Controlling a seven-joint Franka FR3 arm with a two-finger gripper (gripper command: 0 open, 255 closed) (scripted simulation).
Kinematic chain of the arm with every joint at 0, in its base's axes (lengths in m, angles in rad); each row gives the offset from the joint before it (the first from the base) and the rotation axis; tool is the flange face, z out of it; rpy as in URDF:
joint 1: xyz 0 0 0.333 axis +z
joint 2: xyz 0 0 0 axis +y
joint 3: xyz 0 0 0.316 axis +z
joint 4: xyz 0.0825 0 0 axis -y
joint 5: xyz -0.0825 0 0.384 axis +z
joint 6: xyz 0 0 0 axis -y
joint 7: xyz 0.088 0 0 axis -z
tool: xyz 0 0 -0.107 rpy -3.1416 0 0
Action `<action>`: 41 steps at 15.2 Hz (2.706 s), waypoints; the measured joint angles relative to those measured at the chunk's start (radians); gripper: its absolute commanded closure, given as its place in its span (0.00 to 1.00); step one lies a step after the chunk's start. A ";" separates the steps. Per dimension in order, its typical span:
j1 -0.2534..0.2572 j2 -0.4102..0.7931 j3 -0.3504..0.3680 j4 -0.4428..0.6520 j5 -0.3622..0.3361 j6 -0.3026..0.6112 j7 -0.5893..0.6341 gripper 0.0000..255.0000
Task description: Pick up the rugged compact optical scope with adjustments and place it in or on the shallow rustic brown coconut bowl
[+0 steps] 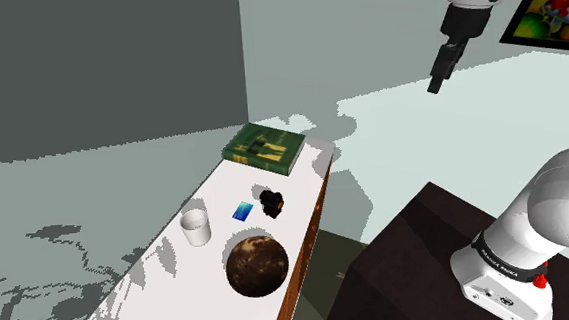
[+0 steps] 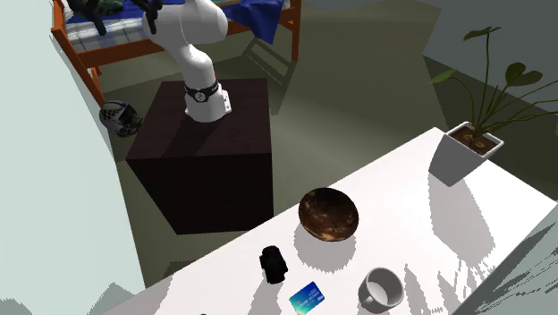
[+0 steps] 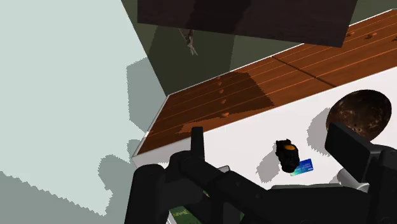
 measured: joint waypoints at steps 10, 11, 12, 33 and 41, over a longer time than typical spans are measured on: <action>0.034 0.147 0.057 -0.111 0.048 0.265 0.078 0.00; 0.039 0.160 0.065 -0.128 0.054 0.296 0.088 0.00; 0.042 0.183 0.071 -0.140 0.058 0.332 0.097 0.00; 0.120 0.940 0.203 0.057 0.005 0.922 0.347 0.00; 0.185 1.236 0.186 0.273 -0.066 1.012 0.439 0.00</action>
